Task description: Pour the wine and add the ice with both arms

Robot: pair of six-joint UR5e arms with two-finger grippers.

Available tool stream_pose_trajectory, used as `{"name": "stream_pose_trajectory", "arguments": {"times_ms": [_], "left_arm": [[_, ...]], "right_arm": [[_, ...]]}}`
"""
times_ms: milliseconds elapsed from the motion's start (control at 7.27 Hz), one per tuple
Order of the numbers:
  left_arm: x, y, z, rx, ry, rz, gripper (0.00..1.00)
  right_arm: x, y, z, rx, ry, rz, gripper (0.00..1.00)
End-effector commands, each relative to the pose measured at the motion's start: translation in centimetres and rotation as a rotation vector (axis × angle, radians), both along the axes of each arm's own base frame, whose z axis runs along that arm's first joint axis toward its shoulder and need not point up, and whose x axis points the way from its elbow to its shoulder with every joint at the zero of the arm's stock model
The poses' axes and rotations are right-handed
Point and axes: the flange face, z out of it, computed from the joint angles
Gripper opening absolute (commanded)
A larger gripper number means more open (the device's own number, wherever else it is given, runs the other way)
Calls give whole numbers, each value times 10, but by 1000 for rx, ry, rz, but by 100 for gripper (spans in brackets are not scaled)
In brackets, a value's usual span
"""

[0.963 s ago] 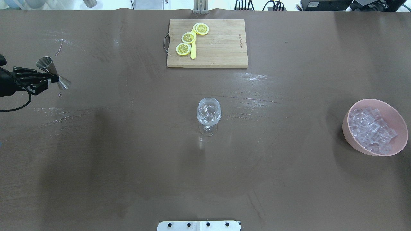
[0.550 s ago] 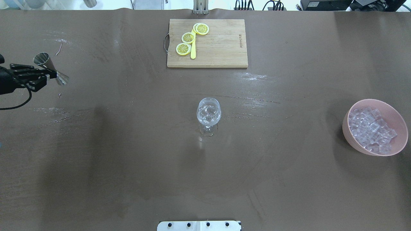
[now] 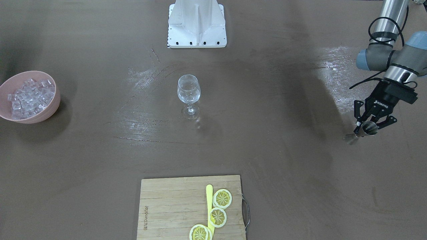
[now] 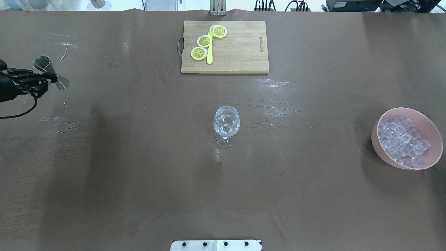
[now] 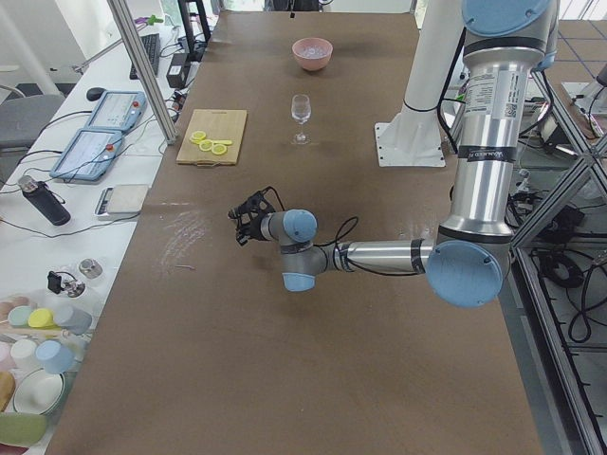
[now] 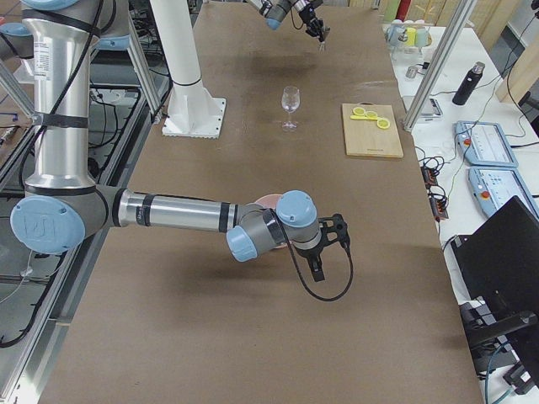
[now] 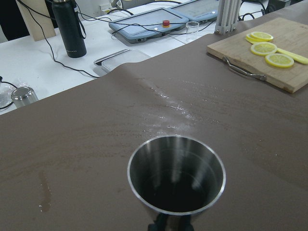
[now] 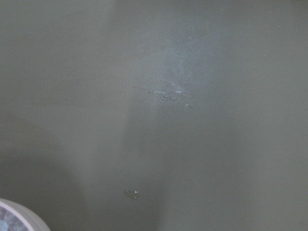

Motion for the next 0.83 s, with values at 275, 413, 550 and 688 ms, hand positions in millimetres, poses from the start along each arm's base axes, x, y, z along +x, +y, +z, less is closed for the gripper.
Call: {"name": "stream_pose_trajectory", "arguments": {"times_ms": [275, 413, 550, 688], "left_arm": [[11, 6, 21, 16, -68, 2, 0], [15, 7, 25, 14, -76, 11, 0], [20, 9, 24, 16, -76, 21, 0], [21, 10, 24, 16, -76, 22, 0]], "right_arm": [[0, -1, 0, -2, -1, 2, 100], [0, -1, -1, 1, -1, 1, 100], [0, -1, 0, -1, -1, 1, 100], [0, -1, 1, -2, -1, 1, 100]]}}
